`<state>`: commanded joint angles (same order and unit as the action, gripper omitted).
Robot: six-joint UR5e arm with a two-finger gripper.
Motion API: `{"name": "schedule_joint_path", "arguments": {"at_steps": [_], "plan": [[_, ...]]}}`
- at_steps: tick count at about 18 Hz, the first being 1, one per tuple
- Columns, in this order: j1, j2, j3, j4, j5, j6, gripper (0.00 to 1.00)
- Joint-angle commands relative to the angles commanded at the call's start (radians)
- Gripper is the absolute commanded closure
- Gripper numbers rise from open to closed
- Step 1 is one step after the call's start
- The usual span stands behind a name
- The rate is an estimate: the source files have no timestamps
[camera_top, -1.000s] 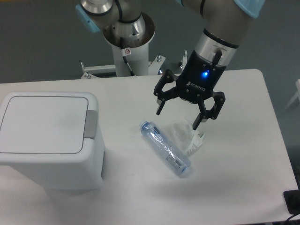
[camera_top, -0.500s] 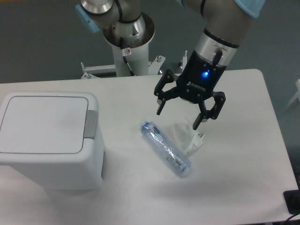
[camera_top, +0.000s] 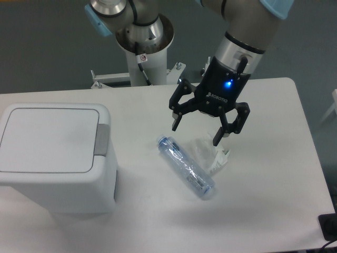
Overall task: Open the trash can
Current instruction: 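Move the gripper toward the grey button on the trash can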
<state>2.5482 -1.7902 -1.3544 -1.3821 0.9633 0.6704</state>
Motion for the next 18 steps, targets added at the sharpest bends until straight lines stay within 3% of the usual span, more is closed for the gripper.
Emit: {"name": "schedule_joint_path", "arguments": {"at_steps": [7,12,18], "plan": [[-0.089,0.003,-0.035,0.003,0.0,-0.046,0.0],[-0.129,0.009,-0.109,0.126,0.006,-0.049,0.0],[-0.144,0.034,-0.149,0.13,0.006,-0.052,0.0]]}}
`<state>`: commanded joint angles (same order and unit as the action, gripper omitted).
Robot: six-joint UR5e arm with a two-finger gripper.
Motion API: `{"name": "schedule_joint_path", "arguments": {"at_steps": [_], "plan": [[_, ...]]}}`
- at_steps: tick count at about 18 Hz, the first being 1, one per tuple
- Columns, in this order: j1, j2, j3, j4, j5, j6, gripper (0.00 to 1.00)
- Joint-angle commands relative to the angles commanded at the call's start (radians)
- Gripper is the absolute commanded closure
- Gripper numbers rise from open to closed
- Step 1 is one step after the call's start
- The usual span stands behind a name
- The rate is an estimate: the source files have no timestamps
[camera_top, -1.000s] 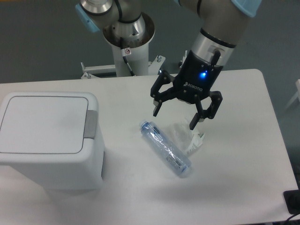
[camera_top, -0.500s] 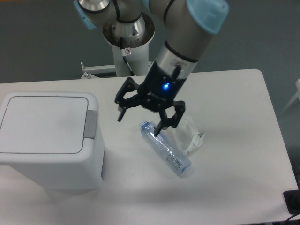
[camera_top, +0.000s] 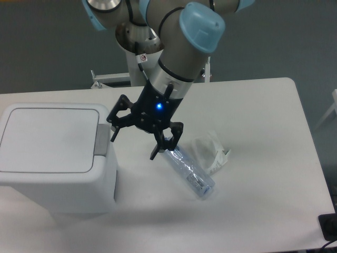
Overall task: Open the trash can
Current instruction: 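Move the gripper toward the grey button on the trash can, then press the grey button with the gripper finger to pop the lid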
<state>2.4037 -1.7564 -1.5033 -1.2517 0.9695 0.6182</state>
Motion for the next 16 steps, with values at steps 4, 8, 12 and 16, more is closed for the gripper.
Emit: {"name": "schedule_joint_path", "arguments": {"at_steps": [4,8,12,16], "plan": [[-0.002,-0.002,-0.002,0.0,-0.005,-0.002,0.0],[-0.014,-0.011,-0.002,0.034,-0.006,-0.003,0.0],[-0.023,-0.014,-0.002,0.04,-0.005,-0.011,0.0],[-0.025,-0.015,-0.003,0.041,-0.002,-0.009,0.0]]}}
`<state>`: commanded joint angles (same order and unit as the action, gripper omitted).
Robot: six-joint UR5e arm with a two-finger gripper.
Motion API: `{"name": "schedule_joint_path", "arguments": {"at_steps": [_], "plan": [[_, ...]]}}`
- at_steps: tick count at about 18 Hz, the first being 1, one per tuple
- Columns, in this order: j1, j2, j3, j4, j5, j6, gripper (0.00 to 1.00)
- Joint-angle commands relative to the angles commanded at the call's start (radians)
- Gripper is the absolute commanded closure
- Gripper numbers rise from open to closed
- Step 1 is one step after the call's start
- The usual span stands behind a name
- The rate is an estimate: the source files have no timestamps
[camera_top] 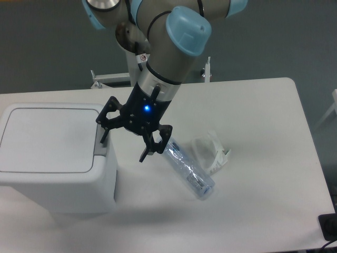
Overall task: Open the trash can
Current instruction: 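Press the grey button with the gripper finger to pop the lid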
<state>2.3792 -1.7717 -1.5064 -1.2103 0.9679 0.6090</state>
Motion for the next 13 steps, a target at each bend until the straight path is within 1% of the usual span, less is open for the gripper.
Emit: {"name": "schedule_joint_path", "arguments": {"at_steps": [13], "plan": [[0.0,-0.006,-0.002,0.005,0.008,0.002,0.0]]}}
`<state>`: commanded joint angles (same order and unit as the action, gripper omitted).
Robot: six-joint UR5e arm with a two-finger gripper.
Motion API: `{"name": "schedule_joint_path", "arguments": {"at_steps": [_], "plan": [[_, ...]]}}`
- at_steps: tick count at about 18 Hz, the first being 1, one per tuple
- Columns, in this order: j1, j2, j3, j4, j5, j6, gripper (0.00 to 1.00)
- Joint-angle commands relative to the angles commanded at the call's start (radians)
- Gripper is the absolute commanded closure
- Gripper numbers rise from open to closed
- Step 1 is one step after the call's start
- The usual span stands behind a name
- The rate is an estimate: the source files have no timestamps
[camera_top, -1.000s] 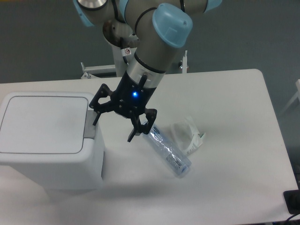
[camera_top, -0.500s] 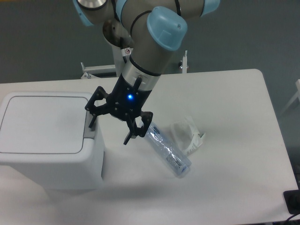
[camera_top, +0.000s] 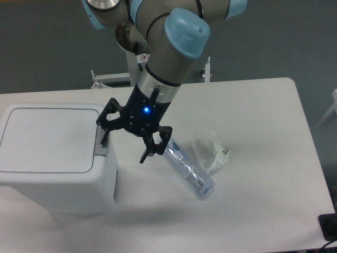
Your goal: Open the trash can
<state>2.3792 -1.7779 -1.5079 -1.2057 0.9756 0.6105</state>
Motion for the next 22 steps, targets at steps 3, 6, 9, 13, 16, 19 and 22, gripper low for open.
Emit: {"name": "schedule_joint_path", "arguments": {"at_steps": [3,6,9,13,16,19,22], "plan": [[0.0,0.0,0.0,0.0,0.0,0.0,0.0],[0.0,-0.002,-0.002,0.0,0.0,0.0,0.0],[0.0,0.0,0.0,0.0,0.0,0.0,0.0],[0.002,0.008,0.012,-0.002,-0.003,-0.002,0.0],[0.015,0.008,0.037,-0.002,-0.003,0.0,0.0],[0.066,0.003,0.078,0.021,0.0,0.009,0.0],[0.123,-0.003,0.101,0.057,0.003,0.017,0.0]]}}
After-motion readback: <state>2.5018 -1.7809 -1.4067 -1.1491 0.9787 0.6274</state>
